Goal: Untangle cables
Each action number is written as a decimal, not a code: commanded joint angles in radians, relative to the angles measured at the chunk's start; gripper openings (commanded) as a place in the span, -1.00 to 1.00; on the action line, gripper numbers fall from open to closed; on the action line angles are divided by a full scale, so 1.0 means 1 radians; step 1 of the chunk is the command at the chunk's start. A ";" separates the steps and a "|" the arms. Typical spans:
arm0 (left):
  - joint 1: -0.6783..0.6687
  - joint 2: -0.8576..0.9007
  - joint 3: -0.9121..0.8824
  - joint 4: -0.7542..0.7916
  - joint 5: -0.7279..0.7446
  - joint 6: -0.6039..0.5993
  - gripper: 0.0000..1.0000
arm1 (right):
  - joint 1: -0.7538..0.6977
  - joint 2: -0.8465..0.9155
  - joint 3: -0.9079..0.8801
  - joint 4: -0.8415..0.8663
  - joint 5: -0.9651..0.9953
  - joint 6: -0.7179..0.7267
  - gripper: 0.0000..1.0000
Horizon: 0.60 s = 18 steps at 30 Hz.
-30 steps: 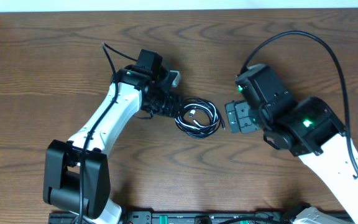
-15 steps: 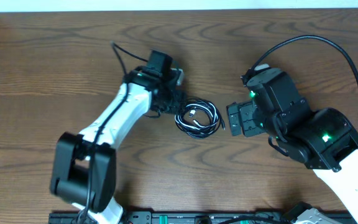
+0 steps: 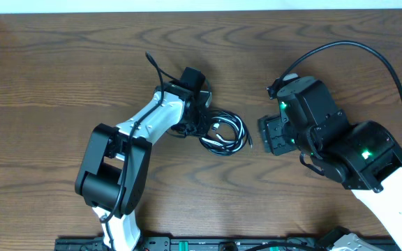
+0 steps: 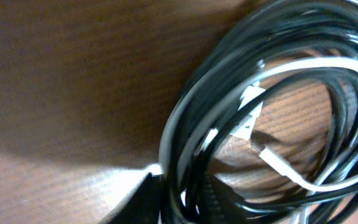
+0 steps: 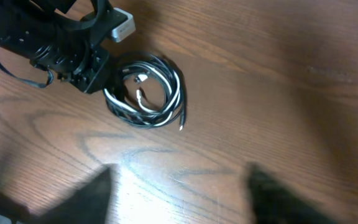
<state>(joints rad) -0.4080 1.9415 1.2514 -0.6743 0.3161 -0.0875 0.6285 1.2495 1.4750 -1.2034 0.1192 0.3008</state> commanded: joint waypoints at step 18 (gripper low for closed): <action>-0.001 -0.451 -0.002 -0.110 0.103 0.000 -0.85 | -0.006 0.132 -0.032 -0.002 -0.003 -0.049 -0.98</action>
<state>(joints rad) -0.4080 1.6440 1.2316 -0.7811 0.4164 -0.0856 0.6285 1.3212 1.4723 -1.2034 0.1234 0.2737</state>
